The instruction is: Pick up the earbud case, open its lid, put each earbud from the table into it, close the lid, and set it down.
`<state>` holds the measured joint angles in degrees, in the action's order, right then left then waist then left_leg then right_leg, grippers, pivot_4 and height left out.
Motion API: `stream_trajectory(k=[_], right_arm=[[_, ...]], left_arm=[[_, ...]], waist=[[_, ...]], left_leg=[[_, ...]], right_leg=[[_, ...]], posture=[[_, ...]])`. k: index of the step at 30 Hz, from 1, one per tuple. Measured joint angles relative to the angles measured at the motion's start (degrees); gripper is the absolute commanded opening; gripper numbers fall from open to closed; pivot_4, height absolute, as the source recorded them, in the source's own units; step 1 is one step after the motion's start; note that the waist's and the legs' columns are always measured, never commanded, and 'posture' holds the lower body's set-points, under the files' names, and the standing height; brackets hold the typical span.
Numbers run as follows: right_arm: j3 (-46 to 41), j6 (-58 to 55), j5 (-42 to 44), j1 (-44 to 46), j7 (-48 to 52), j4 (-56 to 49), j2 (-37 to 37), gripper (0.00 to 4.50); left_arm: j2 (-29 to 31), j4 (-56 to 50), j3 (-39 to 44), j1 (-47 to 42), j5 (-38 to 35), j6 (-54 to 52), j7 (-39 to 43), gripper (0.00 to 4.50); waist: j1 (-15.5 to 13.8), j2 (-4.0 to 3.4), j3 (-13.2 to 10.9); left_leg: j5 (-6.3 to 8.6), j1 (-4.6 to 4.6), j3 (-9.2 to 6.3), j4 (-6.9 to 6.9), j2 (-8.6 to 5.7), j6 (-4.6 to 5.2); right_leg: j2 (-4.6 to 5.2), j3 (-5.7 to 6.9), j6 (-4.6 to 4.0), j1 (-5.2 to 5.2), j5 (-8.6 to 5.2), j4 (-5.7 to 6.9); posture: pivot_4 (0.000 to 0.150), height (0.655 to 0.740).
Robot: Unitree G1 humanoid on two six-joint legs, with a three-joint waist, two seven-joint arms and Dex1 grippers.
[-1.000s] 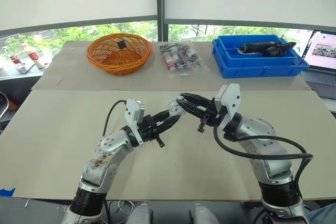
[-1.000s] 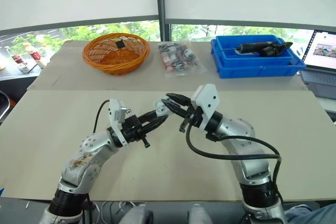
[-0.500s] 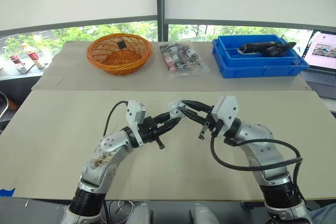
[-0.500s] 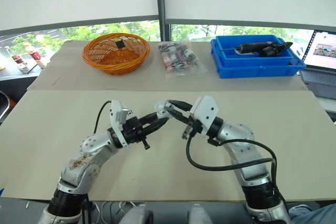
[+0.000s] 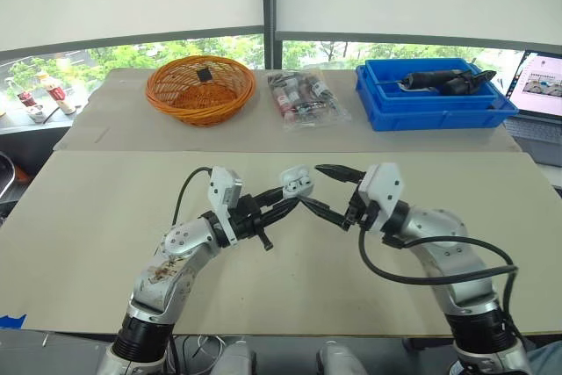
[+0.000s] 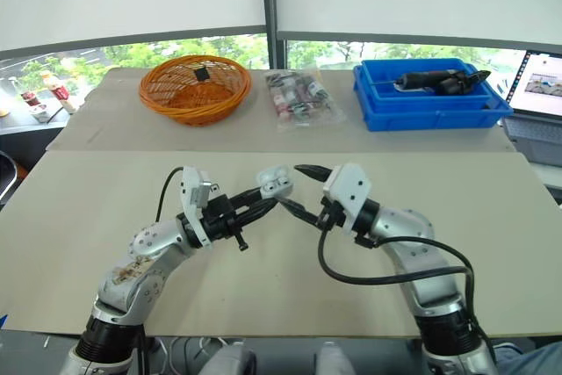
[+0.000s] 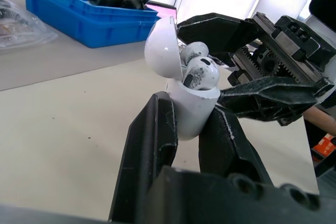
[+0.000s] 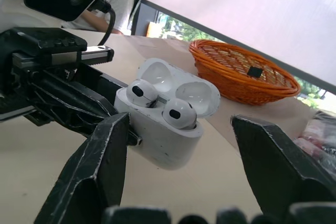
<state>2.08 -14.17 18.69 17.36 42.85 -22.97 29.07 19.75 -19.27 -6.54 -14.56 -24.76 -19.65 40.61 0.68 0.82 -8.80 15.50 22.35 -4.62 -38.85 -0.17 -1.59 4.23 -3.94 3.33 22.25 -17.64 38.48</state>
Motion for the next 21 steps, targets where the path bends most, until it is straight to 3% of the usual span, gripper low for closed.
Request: stream_trajectory(k=[5, 11, 16, 21], right_arm=[[-8.45, -7.75, 5.43, -1.84, 1.24, -4.65, 9.33, 3.45], [-12.14, -18.41, 8.81, 1.54, 4.01, -4.14, 20.81, 3.45], [-8.13, -23.06, 9.79, 7.23, 8.51, -1.03, 24.09, 1.93], [-1.28, -28.06, 12.08, 10.11, 13.96, -0.31, 24.72, 0.24]], left_arm=[[0.84, 1.80, -0.01, -0.35, -0.10, 0.73, 2.81, 0.56], [4.48, 7.74, -5.73, -4.58, -1.02, 1.11, 17.85, 0.56], [4.00, 11.91, -10.61, -9.28, -0.18, 4.44, 26.90, 0.56], [0.90, 15.89, -11.94, -11.97, 0.89, 6.97, 28.47, 0.56]], waist=[[0.05, 0.00, 0.00], [0.19, 0.00, 0.00], [0.21, 0.00, 0.00], [0.13, 0.00, -0.01]], left_leg=[[0.01, -0.01, 0.03, 0.02, 0.02, 0.01], [0.01, -0.01, 0.08, 0.03, 0.03, 0.02], [0.02, 0.04, 0.08, 0.02, 0.05, 0.04], [0.02, 0.11, 0.07, -0.02, 0.04, 0.05]], right_leg=[[-0.03, 0.00, 0.00, -0.03, 0.00, -0.05], [-0.07, 0.00, 0.00, -0.05, 0.00, -0.14], [-0.09, 0.00, 0.00, -0.07, 0.00, -0.27], [-0.06, 0.01, 0.00, -0.06, 0.00, -0.31]], posture=[[0.150, 0.7400], [0.150, 0.7400], [0.150, 0.7400], [0.150, 0.7400]])
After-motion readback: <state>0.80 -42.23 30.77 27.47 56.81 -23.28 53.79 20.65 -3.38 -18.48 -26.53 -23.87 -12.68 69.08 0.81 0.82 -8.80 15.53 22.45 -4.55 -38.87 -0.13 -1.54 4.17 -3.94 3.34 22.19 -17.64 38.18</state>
